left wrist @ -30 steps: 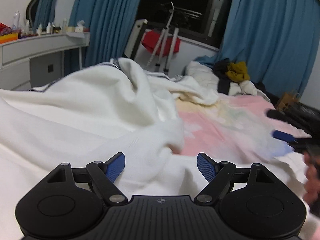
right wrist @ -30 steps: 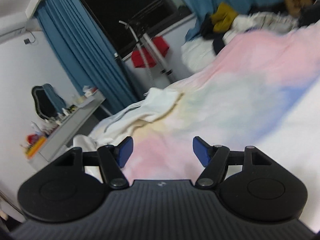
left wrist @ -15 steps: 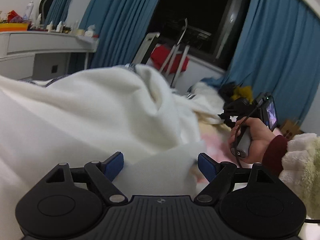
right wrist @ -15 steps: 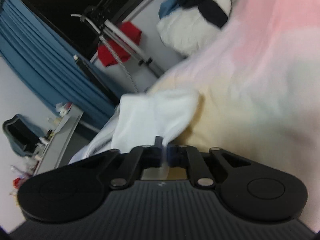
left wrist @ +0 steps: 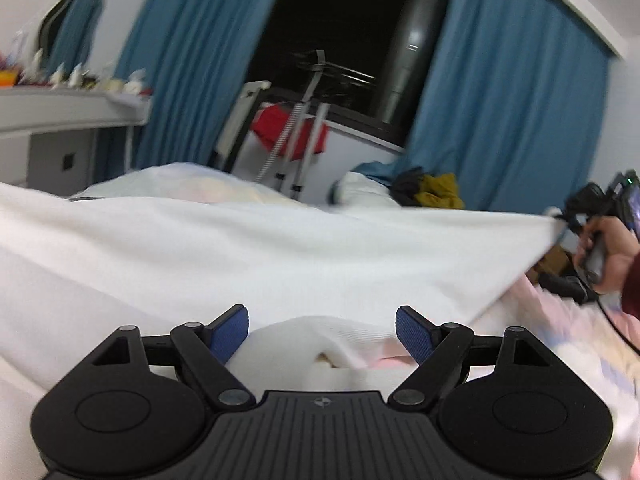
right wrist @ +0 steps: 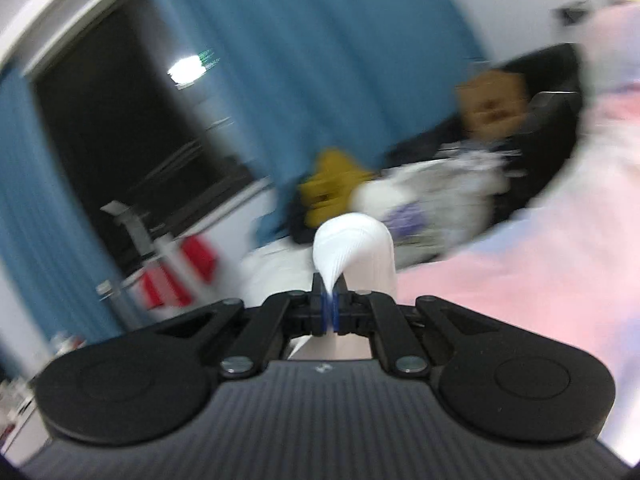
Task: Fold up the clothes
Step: 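Grasp the pant leg edge with the right gripper and pull it flat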
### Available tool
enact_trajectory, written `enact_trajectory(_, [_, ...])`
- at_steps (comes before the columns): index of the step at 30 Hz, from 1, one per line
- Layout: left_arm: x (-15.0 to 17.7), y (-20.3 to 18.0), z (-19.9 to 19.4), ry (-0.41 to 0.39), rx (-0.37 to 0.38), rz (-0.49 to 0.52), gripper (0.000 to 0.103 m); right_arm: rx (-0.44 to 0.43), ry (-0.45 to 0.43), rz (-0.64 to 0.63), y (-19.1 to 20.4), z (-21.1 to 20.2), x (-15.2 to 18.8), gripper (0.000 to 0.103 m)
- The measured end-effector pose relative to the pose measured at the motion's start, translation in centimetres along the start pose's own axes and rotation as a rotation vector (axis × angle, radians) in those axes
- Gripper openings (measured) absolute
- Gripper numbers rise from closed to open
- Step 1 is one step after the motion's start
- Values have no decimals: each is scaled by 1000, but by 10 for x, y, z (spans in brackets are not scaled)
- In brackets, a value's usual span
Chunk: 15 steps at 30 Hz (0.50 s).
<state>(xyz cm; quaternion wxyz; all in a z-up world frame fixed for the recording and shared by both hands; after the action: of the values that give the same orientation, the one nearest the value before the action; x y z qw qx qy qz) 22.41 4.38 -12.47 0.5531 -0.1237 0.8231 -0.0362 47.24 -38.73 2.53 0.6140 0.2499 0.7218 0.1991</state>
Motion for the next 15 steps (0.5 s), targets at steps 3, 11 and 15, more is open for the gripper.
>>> enact_trajectory(3, [9, -13, 2, 14, 13, 95, 82, 57, 27, 92, -57, -27, 13, 5])
enact_trajectory(11, [26, -40, 6, 18, -73, 294, 82, 81, 116, 343, -143, -36, 76, 6])
enact_trajectory(15, [33, -52, 14, 46, -148, 383, 82, 56, 157, 364, -150, -27, 80, 6])
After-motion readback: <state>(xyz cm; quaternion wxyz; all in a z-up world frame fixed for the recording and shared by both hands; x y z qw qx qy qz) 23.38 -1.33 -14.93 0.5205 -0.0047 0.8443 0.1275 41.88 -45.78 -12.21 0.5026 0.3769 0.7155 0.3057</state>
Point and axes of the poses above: each gripper's, at about its wrist camera, not at the fingertips, and z roughly the way its jaws point, y to its left, x to its underside, the point moved 4 cm from there along z, roughly the way its jaws point, and after that the axes turned 10 degrees about -x, right-handed, at the moved point
